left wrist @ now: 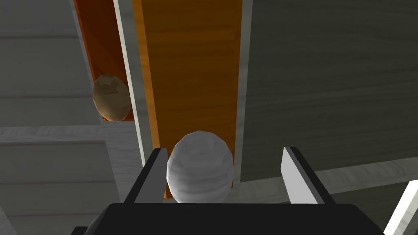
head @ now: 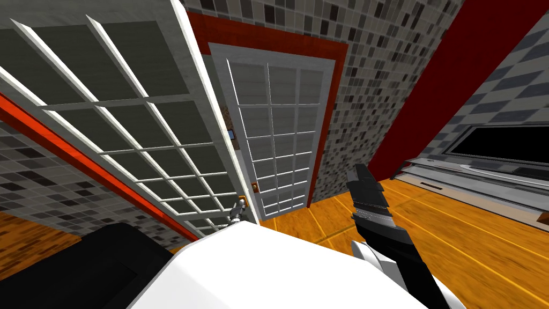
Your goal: Pull the door open
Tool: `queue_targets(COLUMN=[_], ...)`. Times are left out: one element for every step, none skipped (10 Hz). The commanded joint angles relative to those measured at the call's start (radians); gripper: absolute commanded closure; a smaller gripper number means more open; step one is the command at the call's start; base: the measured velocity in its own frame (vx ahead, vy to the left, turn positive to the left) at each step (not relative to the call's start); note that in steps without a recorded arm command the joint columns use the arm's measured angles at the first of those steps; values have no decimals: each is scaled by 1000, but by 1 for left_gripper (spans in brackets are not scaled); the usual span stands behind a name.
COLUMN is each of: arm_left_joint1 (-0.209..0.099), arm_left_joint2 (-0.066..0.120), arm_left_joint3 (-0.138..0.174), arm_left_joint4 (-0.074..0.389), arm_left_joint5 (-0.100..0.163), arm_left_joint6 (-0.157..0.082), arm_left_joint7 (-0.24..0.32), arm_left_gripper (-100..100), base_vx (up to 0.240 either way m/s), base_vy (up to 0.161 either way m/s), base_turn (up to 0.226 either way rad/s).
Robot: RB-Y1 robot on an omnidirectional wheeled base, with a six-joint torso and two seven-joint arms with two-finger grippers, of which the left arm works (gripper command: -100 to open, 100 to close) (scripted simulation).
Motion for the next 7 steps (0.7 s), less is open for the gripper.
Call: queue_targets(arm_left_joint1=[32,32,32,32,32,49,49], arm_left_joint2=[11,11,11,11,11,17,17], arm_left_joint3=[18,18,18,18,18,23,23], arm_left_joint4=[19,19,19,3,18,30,30], arm_left_joint5=[10,10,10,10,10,17,17], arm_left_joint6=[10,10,10,10,10,11,11], arm_left_joint7=[27,27,27,27,27,57,57], arm_left_gripper=[100,100,100,100,100,100,100], base_vx=[-99,-99,-46,-19,-13,-89,-90], base_vy=[-36,-25,-7,-9,0,-11,-29], base_turn=[68,31,1,-9,15,5,-19])
